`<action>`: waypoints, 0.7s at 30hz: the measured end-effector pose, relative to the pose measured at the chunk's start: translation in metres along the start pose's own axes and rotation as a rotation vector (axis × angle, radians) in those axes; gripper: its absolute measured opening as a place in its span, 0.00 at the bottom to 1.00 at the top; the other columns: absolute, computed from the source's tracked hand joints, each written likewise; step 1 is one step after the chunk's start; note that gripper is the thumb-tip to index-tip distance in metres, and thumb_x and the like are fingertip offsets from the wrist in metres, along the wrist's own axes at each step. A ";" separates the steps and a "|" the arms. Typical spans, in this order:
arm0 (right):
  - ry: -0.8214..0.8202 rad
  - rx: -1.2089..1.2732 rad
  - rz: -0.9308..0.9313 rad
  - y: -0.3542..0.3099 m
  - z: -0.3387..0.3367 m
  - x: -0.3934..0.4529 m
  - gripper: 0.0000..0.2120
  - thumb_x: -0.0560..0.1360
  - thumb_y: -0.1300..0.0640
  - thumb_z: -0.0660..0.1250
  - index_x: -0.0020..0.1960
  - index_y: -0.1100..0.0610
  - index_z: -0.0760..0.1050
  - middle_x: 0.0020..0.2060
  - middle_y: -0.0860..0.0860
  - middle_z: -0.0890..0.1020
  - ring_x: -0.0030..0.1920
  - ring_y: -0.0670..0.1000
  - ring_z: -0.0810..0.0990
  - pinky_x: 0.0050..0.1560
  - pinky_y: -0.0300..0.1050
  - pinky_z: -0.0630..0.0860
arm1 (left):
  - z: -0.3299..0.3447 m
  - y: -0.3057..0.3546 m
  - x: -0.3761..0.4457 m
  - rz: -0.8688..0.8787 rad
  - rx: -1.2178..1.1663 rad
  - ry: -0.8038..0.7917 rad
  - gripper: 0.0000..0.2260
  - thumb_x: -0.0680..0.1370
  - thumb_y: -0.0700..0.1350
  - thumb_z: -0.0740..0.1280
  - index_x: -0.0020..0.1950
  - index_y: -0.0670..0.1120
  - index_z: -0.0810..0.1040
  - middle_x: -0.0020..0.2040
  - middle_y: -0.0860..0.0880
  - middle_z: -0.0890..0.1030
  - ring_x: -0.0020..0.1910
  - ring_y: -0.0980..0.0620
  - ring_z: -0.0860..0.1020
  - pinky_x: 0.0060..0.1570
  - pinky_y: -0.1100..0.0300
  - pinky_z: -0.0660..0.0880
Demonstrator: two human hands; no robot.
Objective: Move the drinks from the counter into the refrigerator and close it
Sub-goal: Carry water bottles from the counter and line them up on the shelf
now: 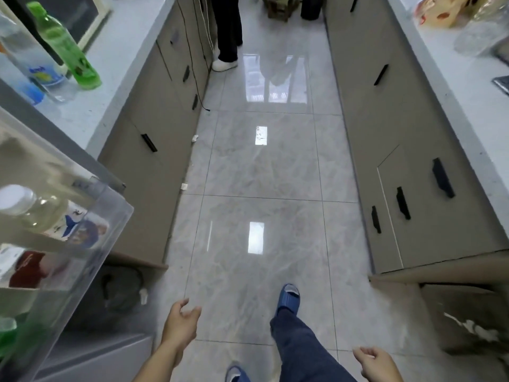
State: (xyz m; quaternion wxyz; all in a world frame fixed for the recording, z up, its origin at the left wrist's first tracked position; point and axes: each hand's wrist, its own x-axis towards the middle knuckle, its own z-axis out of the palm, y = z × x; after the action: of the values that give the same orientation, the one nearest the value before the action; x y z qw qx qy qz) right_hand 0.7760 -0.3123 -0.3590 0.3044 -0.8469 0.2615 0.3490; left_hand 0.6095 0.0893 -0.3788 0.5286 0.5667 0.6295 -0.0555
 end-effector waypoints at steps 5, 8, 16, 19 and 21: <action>-0.126 -0.051 -0.038 -0.105 -0.022 0.054 0.08 0.76 0.54 0.69 0.47 0.58 0.75 0.36 0.54 0.75 0.34 0.55 0.73 0.32 0.41 0.73 | 0.018 0.056 0.012 -0.078 0.039 0.072 0.19 0.79 0.45 0.68 0.69 0.47 0.69 0.45 0.44 0.76 0.35 0.46 0.75 0.34 0.57 0.74; -0.164 -0.091 -0.152 -0.182 -0.030 0.083 0.06 0.77 0.54 0.68 0.47 0.57 0.75 0.33 0.51 0.73 0.33 0.53 0.71 0.32 0.41 0.71 | 0.030 0.088 0.012 -0.104 0.017 0.150 0.17 0.79 0.45 0.68 0.67 0.47 0.70 0.47 0.45 0.75 0.41 0.45 0.77 0.35 0.57 0.75; -0.283 -0.087 -0.373 -0.363 -0.010 0.119 0.07 0.78 0.52 0.67 0.49 0.56 0.76 0.32 0.52 0.76 0.32 0.52 0.73 0.35 0.45 0.73 | 0.045 0.128 0.026 -0.194 -0.060 0.226 0.13 0.75 0.42 0.73 0.57 0.39 0.79 0.50 0.34 0.81 0.41 0.42 0.78 0.48 0.49 0.78; -0.330 -0.109 -0.423 -0.417 0.008 0.122 0.08 0.77 0.51 0.67 0.49 0.56 0.77 0.33 0.51 0.76 0.32 0.52 0.73 0.34 0.44 0.72 | 0.044 0.136 0.043 -0.266 -0.029 0.236 0.07 0.74 0.41 0.74 0.41 0.37 0.82 0.38 0.39 0.81 0.37 0.42 0.79 0.47 0.48 0.79; -0.358 -0.119 -0.445 -0.450 0.020 0.123 0.08 0.77 0.51 0.68 0.48 0.56 0.77 0.33 0.51 0.76 0.32 0.52 0.72 0.34 0.44 0.72 | 0.042 0.146 0.057 -0.310 -0.036 0.245 0.09 0.73 0.41 0.74 0.36 0.38 0.83 0.37 0.41 0.81 0.40 0.43 0.80 0.48 0.50 0.79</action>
State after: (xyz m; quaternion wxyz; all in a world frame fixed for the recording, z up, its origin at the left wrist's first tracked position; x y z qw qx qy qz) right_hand 1.1381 -0.0215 -0.3126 0.3644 -0.8247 -0.0097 0.4325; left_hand 0.7588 0.1497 -0.3616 0.4432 0.4557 0.7699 -0.0555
